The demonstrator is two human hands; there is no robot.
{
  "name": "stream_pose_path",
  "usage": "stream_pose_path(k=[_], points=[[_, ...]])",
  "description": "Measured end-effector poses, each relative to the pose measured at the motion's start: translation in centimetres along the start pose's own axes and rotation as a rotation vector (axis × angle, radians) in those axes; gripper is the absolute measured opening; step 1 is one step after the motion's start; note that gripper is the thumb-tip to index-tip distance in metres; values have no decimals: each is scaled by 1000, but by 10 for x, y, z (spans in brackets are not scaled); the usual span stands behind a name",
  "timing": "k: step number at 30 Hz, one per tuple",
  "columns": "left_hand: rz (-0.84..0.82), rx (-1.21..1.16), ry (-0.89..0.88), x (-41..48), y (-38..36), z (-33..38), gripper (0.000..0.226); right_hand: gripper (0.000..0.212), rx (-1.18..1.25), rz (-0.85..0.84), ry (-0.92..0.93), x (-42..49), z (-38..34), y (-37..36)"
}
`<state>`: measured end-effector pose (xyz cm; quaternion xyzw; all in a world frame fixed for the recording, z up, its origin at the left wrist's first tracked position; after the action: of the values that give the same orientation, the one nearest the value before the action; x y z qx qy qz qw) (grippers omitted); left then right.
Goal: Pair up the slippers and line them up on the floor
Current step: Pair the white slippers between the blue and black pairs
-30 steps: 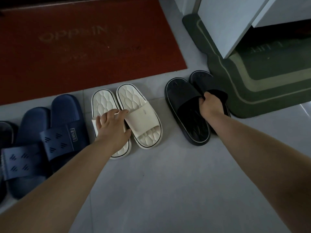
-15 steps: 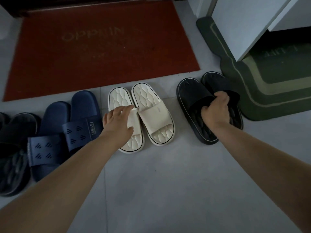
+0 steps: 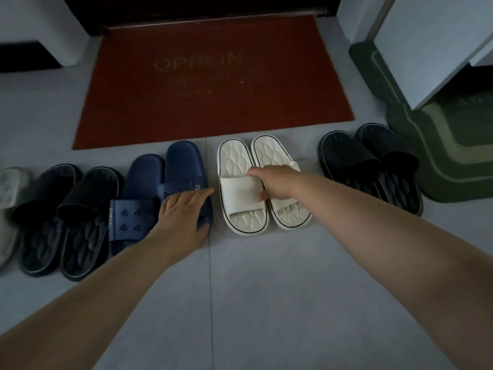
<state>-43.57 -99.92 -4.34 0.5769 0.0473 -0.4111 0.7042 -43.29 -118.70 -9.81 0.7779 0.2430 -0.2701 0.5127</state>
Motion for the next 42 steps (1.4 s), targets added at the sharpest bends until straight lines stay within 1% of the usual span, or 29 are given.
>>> stream_pose_path(k=[2,7,9,13,15,18,19,20,22,23,25,26,27,29,31,33,34,36,37,38,39,40,41,42], points=[[-20,8,-11,-14,-1,-8,64,44,23,24,-26,-2,-1,2],[-96,39,-75,-30,-12,-15,65,41,-1,92,-73,-17,-12,0],[-125,32,-107,-31,-13,-10,65,39,0,81,-95,-23,-14,-6],[-138,-26,-159,-34,-6,5,65,36,-36,46,-160,-36,-7,-15],[-134,-36,-165,-36,-4,9,65,36,-46,36,-164,-43,-6,-15],[-111,-49,-159,-38,-3,8,63,32,73,98,-132,-56,-11,-6],[-106,-49,-155,-38,-3,6,63,30,149,152,-130,-62,-12,-3],[-106,-45,-150,-37,-4,3,63,34,265,221,-134,-67,-11,-1],[-108,-33,-137,-35,-3,-3,66,43,592,329,-174,-75,-1,-9],[-107,-29,-131,-32,-2,-5,67,40,809,352,-170,-79,1,-18],[-107,-10,-128,-27,-1,-5,69,11,1291,355,-148,-79,2,-38],[-118,1,-134,-24,-2,-4,70,12,1472,369,-149,-76,2,-47],[-136,9,-141,-22,-5,-2,70,17,1585,396,-165,-73,3,-53],[-182,20,-147,-15,-15,1,71,19,1666,461,-224,-62,9,-59],[-238,16,-147,-10,-27,4,72,18,1688,494,-273,-53,15,-62],[-298,-12,-144,-6,-39,9,72,9,1609,496,-263,-51,20,-60],[-321,-26,-144,-5,-44,13,71,15,1538,464,-232,-50,20,-57],[-359,-50,-142,-1,-53,18,71,17,1456,355,-120,-44,20,-58],[-373,-65,-137,1,-57,19,71,26,1456,310,-131,-44,24,-62],[-385,-82,-133,3,-60,22,71,36,1406,282,-188,-45,33,-67],[-394,-105,-132,6,-63,24,70,42,1242,282,-276,-50,45,-68],[-405,-134,-129,8,-65,27,69,42,998,291,-347,-55,57,-66],[-417,-173,-125,11,-68,31,69,43,785,286,-371,-58,64,-64],[-423,-219,-119,14,-71,35,69,44,647,274,-360,-60,67,-63]])
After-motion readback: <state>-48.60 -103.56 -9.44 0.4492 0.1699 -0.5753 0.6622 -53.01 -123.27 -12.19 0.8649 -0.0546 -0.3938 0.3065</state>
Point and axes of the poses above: each hand's wrist, its own x-axis towards the middle knuckle, its own y-axis out of the back of the hand, z = x × y, the point moved 7 cm from there along x, towards the middle knuckle, and after that the axes turned 11 degrees about -z, right-handed, at the moved point
